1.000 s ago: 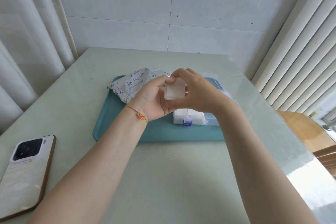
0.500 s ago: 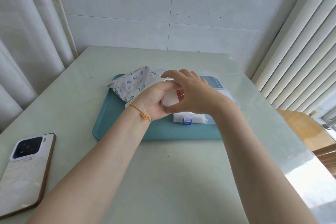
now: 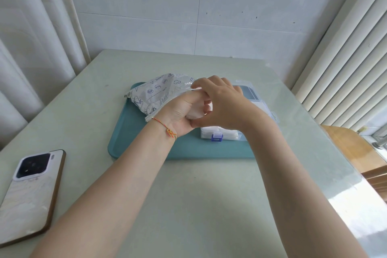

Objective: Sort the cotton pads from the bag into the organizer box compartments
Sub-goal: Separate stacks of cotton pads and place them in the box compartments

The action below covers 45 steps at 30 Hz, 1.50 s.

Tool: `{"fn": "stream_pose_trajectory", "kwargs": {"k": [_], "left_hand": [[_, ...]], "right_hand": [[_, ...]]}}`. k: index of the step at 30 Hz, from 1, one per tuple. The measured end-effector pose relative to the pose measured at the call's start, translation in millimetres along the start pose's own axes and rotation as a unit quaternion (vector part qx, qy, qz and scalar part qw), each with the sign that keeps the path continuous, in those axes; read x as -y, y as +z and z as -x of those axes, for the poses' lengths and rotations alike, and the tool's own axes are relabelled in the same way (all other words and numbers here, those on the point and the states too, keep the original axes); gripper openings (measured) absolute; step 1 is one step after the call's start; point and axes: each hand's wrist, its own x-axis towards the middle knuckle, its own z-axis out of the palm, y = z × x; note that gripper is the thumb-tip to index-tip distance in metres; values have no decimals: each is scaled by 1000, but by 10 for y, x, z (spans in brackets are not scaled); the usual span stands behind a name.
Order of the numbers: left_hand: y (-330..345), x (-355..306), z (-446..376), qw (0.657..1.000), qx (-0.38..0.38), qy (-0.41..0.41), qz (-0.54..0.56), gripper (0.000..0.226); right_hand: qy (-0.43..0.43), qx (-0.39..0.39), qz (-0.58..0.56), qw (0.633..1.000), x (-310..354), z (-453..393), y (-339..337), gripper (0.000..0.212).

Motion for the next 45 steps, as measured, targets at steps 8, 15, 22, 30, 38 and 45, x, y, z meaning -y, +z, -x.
{"fn": "stream_pose_trajectory", "kwargs": {"k": [8, 15, 22, 30, 38, 45], "left_hand": [[15, -5, 10, 1000, 21, 9, -9, 15], [-49, 41, -40, 1000, -19, 8, -20, 19], [-60, -26, -40, 997, 43, 55, -34, 57], [179, 79, -115, 971, 126, 77, -187, 89], [407, 150, -310, 919, -150, 124, -343, 25], [397, 203, -374, 670, -130, 33, -730, 21]], "right_hand": [[-12, -10, 1, 1000, 9, 2, 21, 73], [-10, 20, -4, 1000, -3, 17, -11, 71], [56, 20, -331, 942, -232, 122, -359, 31], [111, 28, -382, 917, -418, 227, -282, 8], [222, -128, -381, 888, -918, 339, -309, 3], [282, -56, -319, 903, -1113, 387, -93, 13]]}}
